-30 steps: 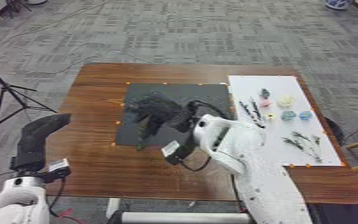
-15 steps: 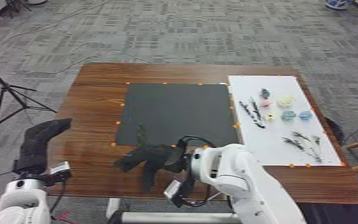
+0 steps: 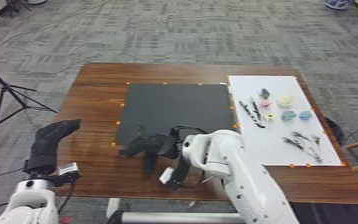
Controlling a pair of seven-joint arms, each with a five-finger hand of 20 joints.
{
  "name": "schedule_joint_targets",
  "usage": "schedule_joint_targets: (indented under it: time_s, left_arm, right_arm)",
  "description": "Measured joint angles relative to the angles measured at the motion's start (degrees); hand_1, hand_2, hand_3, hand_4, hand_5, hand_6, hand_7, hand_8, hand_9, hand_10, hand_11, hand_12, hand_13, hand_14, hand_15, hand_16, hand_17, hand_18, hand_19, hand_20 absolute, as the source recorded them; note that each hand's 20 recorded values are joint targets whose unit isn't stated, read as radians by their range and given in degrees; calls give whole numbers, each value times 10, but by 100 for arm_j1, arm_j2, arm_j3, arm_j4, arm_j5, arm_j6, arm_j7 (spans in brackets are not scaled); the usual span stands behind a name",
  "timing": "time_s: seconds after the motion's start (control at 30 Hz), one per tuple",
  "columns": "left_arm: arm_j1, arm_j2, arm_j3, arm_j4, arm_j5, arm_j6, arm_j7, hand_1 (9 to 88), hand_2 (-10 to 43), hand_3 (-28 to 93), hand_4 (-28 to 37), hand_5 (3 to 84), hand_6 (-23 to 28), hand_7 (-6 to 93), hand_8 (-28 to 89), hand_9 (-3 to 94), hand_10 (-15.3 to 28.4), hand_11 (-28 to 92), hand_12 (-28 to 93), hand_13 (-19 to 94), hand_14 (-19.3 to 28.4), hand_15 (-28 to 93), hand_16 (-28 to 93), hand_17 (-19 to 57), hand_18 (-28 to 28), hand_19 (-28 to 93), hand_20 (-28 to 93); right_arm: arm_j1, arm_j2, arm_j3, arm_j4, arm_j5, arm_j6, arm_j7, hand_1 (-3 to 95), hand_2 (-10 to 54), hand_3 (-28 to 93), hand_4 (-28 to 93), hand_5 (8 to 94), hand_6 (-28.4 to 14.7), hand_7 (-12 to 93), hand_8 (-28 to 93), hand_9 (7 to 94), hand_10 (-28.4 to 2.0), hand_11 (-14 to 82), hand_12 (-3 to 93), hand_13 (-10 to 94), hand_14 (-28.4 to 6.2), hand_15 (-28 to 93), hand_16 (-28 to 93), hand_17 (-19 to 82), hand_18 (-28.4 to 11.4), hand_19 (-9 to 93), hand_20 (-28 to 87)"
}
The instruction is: Arrange flowers
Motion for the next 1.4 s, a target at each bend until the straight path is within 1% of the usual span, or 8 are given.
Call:
schedule_joint_targets:
  time_s: [0.13,0.3,0.53,0.63,0.83,0.93,1.07,1.4]
  left_arm:
    - [9,-3,-6,-35,2,-11,0,239,49,702,-283,527,30,204,-95,489,135,213,112,356,151,175,6,34,121,115,173]
    - [7,-10,-6,-52,7,-46,2,238,48,701,-283,526,29,204,-93,487,135,212,112,356,152,175,7,33,121,113,173]
    - [-12,-11,14,-57,14,-75,-9,238,46,700,-283,525,30,202,-94,486,134,212,113,356,151,175,7,33,121,112,174]
    - [-7,-11,7,-80,37,-98,-29,237,45,699,-283,525,30,202,-93,486,135,211,113,356,151,174,7,33,121,112,174]
    - [69,-11,-66,-150,33,-98,-33,237,43,699,-283,525,30,201,-93,485,135,211,113,356,152,174,8,32,121,112,174]
    - [75,-11,-66,-151,32,-98,-32,236,42,700,-283,525,30,201,-93,485,135,211,113,356,152,174,7,32,122,113,174]
    - [65,-18,-54,-151,33,-99,-30,235,41,700,-283,524,30,201,-93,485,135,211,113,356,152,174,8,31,122,113,174]
    - [61,-45,-44,-154,32,-105,-18,235,40,700,-283,524,30,200,-92,485,135,211,113,356,152,175,8,31,123,113,174]
  right_arm:
    - [151,43,-73,38,-276,78,-94,141,117,564,-127,400,-150,3,-54,344,-189,22,67,698,-176,469,241,339,-265,752,496]
    - [263,139,-138,37,-302,166,-144,142,116,563,-127,402,-149,4,-54,346,-189,23,68,698,-175,473,239,338,-266,753,496]
    - [306,215,-146,-9,-251,195,-161,151,114,550,-126,446,-140,14,-55,395,-192,36,74,718,-168,489,240,351,-270,776,505]
    - [305,346,-173,-236,-73,157,-54,153,110,545,-122,450,-140,14,-57,407,-195,37,74,733,-162,489,241,364,-271,787,505]
    - [299,683,-258,-808,261,46,279,163,109,522,-117,452,-142,15,-59,411,-196,37,72,757,-155,489,246,384,-272,808,497]
    - [327,709,-332,-768,121,-108,299,167,109,511,-114,446,-146,14,-59,409,-199,36,71,769,-150,492,249,395,-273,820,491]
    - [417,661,-490,-518,-190,-325,380,169,110,504,-109,441,-148,12,-60,405,-200,35,70,772,-148,492,251,397,-272,827,484]
    - [590,280,-491,-125,-646,-313,235,170,111,501,-104,436,-149,12,-59,398,-198,34,69,772,-146,497,253,398,-272,833,476]
